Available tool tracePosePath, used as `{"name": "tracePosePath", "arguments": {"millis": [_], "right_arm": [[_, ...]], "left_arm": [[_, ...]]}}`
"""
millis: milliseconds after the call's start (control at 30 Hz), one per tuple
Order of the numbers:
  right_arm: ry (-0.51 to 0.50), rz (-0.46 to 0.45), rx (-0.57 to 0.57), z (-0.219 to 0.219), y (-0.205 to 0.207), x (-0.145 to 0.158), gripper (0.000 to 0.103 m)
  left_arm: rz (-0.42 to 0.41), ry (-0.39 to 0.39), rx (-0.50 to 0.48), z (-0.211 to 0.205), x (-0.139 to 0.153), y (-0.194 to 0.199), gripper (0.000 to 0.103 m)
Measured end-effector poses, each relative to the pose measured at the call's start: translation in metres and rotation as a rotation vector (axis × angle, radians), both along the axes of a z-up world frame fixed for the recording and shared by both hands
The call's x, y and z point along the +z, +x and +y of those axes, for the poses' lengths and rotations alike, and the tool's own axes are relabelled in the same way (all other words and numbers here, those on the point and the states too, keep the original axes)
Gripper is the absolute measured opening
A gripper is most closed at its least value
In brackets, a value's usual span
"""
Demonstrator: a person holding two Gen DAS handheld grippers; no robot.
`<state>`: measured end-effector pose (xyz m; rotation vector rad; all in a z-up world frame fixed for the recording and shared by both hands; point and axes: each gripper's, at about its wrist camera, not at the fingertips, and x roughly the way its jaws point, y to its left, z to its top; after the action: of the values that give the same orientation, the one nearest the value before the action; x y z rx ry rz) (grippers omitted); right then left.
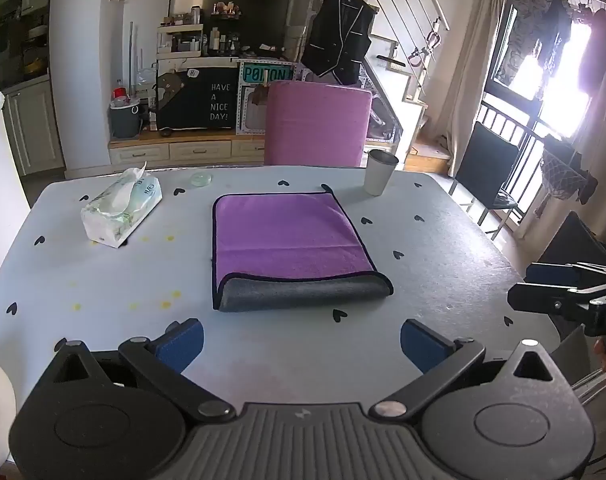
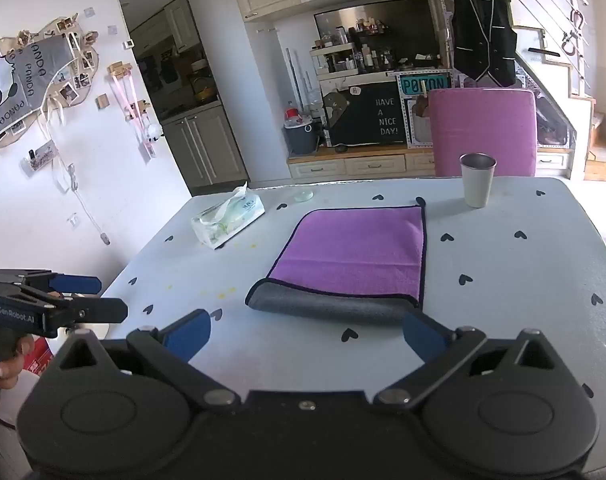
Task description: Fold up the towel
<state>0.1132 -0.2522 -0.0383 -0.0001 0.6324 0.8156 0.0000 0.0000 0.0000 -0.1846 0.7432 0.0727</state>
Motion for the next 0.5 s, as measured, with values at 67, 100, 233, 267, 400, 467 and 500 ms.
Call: {"name": "tracePosePath", "arguments": {"millis": [67, 100, 233, 267, 400, 467, 500], "right_arm": [[0.003, -0.002, 0.000, 0.0001, -0.0001, 0.0000, 0.102], [0.003, -0.002, 0.000, 0.0002, 0.0000, 0.0000, 0.102], [0.002, -0.003, -0.001, 0.0002, -0.0006, 0.0004, 0.102], [0.002, -0.003, -0.001, 0.0003, -0.0008, 0.0006, 0.102], [0.002, 0.001, 0.001, 0.0008, 0.0000, -0.0001, 0.102], [0.002, 0.001, 0.000, 0.0004, 0.0000, 0.0000, 0.102], [0.002, 0.001, 0.000, 0.0003, 0.0000, 0.0000, 0.102]], "left_arm": [[0.000, 0.002, 0.001, 0.0000, 0.0000, 0.0000, 0.103], [0.001, 0.002, 0.000, -0.0001, 0.0000, 0.0000, 0.103], [0.001, 0.000, -0.001, -0.0001, 0.0000, 0.0000, 0.103], [0.001, 0.001, -0.001, 0.0000, -0.0001, 0.0000, 0.103], [0.001, 0.002, 0.000, -0.0001, -0.0001, 0.0000, 0.103], [0.001, 0.002, 0.000, -0.0001, -0.0001, 0.0000, 0.103], [0.002, 0.003, 0.001, -0.0002, -0.0001, 0.0001, 0.103]]}}
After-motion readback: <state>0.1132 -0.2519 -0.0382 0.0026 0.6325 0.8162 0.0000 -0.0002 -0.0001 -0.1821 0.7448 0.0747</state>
